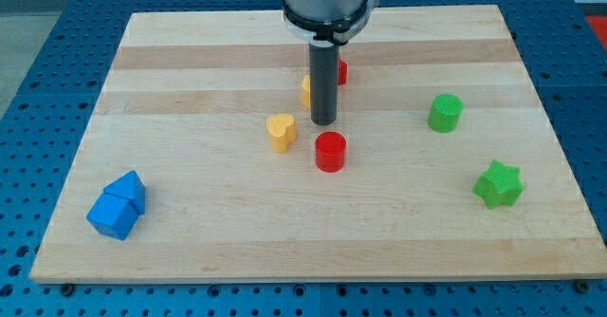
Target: Separate the hexagon from the red star
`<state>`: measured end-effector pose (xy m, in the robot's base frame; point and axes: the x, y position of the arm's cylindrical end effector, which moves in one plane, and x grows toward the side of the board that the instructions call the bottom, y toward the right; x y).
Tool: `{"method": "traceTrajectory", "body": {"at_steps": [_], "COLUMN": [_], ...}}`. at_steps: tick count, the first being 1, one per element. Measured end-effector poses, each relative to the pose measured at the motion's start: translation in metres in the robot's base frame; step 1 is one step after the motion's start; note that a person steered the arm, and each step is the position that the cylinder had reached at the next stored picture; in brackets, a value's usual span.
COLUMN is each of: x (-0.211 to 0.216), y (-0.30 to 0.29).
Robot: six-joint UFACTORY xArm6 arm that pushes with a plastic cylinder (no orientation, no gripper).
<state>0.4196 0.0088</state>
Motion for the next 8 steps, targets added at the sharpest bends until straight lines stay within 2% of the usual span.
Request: {"method": "traceTrajectory", "body": {"at_steps": [2,5,8], "x": [0.002,0.056,0.069], "y": [-0.023,-0.095,-0.129]}}
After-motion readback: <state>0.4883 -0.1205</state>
